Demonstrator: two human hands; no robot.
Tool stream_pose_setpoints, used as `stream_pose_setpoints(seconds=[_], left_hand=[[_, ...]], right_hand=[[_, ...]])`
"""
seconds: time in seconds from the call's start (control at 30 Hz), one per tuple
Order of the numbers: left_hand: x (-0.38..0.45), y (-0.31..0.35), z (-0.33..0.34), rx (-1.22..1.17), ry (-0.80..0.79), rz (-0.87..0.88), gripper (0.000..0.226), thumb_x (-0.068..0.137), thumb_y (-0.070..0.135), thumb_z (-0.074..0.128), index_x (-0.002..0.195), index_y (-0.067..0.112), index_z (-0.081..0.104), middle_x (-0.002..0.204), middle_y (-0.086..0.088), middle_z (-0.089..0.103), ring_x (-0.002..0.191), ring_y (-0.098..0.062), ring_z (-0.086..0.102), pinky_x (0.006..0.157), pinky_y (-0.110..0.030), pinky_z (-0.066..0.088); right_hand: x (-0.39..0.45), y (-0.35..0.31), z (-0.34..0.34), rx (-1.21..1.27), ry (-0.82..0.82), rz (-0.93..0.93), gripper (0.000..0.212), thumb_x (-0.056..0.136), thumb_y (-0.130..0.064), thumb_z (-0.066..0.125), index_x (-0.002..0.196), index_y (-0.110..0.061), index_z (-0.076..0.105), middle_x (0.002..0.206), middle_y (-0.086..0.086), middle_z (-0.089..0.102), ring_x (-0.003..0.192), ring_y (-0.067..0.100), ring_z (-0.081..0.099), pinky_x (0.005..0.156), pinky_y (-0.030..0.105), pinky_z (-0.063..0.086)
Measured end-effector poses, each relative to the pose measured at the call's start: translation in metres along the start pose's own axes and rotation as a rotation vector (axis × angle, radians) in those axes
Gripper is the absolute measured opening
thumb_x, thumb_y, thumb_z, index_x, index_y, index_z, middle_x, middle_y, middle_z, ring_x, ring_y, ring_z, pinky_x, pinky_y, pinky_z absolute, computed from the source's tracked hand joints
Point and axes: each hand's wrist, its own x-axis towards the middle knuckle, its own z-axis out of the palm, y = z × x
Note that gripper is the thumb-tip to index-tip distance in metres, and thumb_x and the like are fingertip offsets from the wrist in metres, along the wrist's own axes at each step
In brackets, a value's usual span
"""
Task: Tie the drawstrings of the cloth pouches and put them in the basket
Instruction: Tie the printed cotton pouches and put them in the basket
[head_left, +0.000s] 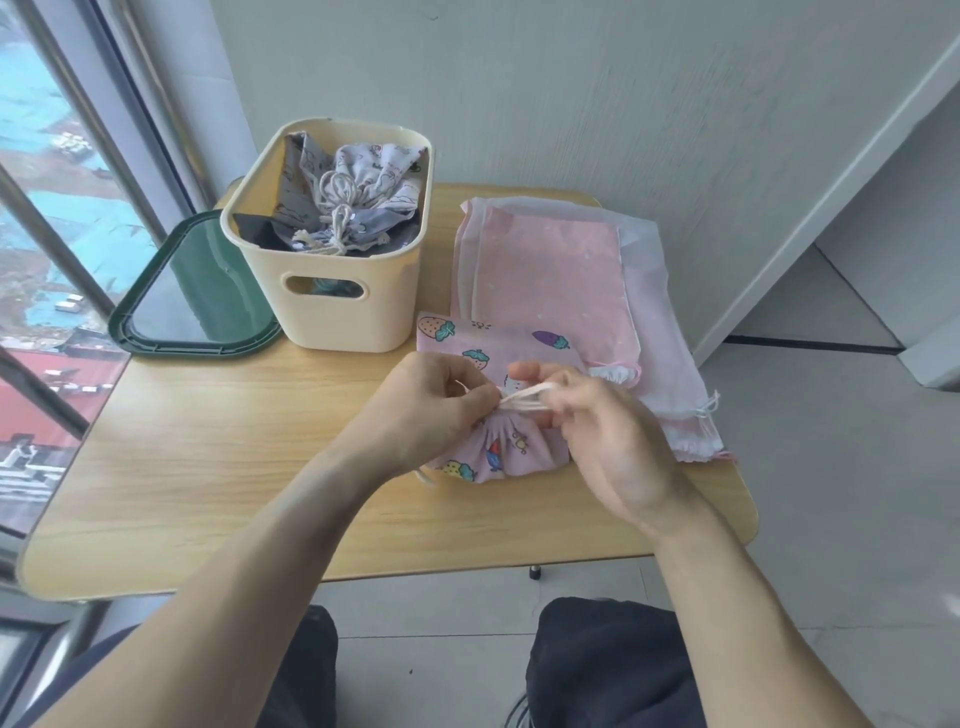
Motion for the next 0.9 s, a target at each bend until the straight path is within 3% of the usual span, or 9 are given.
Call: stream_pose_setpoints(seconds=[0.1, 0.23, 0.33, 0.43, 0.53, 0.63, 0.7, 0.8, 0.9], left_hand=[[0.000, -0.005, -0.004, 0.165, 0.028, 0.046, 0.020, 0.093, 0.031, 0.064, 0.077, 0.019, 0.068, 0.043, 0.010, 0.052, 0.040, -0.004, 0.041, 0.043, -0.016, 0.030], [-0.001, -0.006, -0.010, 0.195, -0.061, 0.102, 0.027, 0.094, 0.041, 0.063, 0.078, 0.021, 0.069, 0.044, 0.010, 0.050, 0.041, -0.006, 0.037, 0.043, -0.016, 0.028], [-0.003, -0.006, -0.008, 0.271, -0.114, 0.151, 0.026, 0.095, 0.039, 0.062, 0.081, 0.020, 0.071, 0.051, 0.002, 0.055, 0.045, -0.009, 0.039, 0.044, -0.018, 0.028], [-0.004, -0.008, -0.004, 0.355, -0.071, 0.182, 0.026, 0.096, 0.036, 0.059, 0.082, 0.019, 0.072, 0.053, 0.002, 0.056, 0.049, -0.011, 0.043, 0.045, -0.019, 0.031], [-0.005, -0.005, -0.003, 0.341, -0.089, 0.200, 0.025, 0.096, 0.037, 0.060, 0.082, 0.020, 0.073, 0.052, 0.004, 0.053, 0.049, -0.009, 0.044, 0.046, -0.019, 0.033], [-0.005, -0.005, -0.005, 0.327, -0.096, 0.232, 0.024, 0.096, 0.037, 0.061, 0.083, 0.021, 0.074, 0.055, -0.003, 0.058, 0.047, -0.011, 0.043, 0.045, -0.019, 0.031], [-0.005, -0.006, -0.007, 0.360, -0.111, 0.228, 0.025, 0.095, 0.039, 0.061, 0.082, 0.022, 0.074, 0.054, -0.001, 0.056, 0.047, -0.011, 0.042, 0.045, -0.020, 0.030], [-0.005, -0.008, -0.009, 0.351, -0.117, 0.178, 0.044, 0.098, 0.048, 0.053, 0.065, 0.020, 0.063, 0.050, 0.003, 0.052, 0.046, -0.013, 0.042, 0.046, -0.025, 0.034], [-0.004, -0.008, -0.014, 0.335, -0.108, 0.130, 0.058, 0.101, 0.054, 0.040, 0.073, 0.009, 0.065, 0.056, 0.006, 0.062, 0.051, -0.012, 0.057, 0.051, -0.025, 0.044]], right_hand=[[0.000, -0.010, -0.008, 0.362, 0.098, 0.041, 0.032, 0.085, -0.021, 0.054, 0.056, -0.019, 0.041, 0.100, 0.013, 0.072, 0.098, 0.024, 0.063, 0.083, 0.037, 0.045], [0.002, -0.020, -0.019, 0.540, 0.312, 0.074, 0.041, 0.100, -0.029, 0.047, 0.060, -0.020, 0.050, 0.083, 0.006, 0.069, 0.086, 0.023, 0.069, 0.077, 0.034, 0.049], [0.005, -0.012, -0.021, 0.339, 0.490, 0.032, 0.030, 0.100, -0.038, 0.051, 0.095, -0.011, 0.065, 0.103, 0.008, 0.068, 0.098, 0.023, 0.068, 0.080, 0.037, 0.055], [0.001, -0.006, -0.018, -0.156, 0.586, -0.168, 0.041, 0.089, -0.041, 0.057, 0.115, -0.010, 0.057, 0.123, 0.008, 0.062, 0.111, 0.006, 0.061, 0.089, 0.033, 0.055], [-0.005, -0.003, -0.014, -0.494, 0.316, -0.321, 0.038, 0.094, -0.027, 0.061, 0.131, -0.023, 0.058, 0.136, -0.008, 0.060, 0.124, 0.000, 0.056, 0.103, 0.025, 0.047], [-0.006, 0.007, -0.005, -0.697, 0.009, -0.175, 0.024, 0.096, -0.011, 0.064, 0.118, -0.020, 0.073, 0.115, -0.013, 0.072, 0.110, -0.003, 0.064, 0.098, 0.025, 0.052], [-0.004, 0.012, -0.001, -0.735, -0.012, -0.168, 0.018, 0.096, -0.011, 0.065, 0.109, -0.016, 0.076, 0.101, -0.009, 0.075, 0.095, 0.002, 0.069, 0.085, 0.023, 0.056], [-0.001, 0.012, -0.004, -0.752, 0.012, -0.215, 0.012, 0.092, -0.015, 0.073, 0.102, -0.018, 0.079, 0.088, -0.012, 0.070, 0.083, 0.001, 0.067, 0.073, 0.012, 0.048], [0.001, 0.009, -0.013, -0.811, 0.027, -0.207, 0.007, 0.089, -0.018, 0.076, 0.094, -0.022, 0.080, 0.083, -0.013, 0.066, 0.079, 0.003, 0.062, 0.070, 0.010, 0.043]])
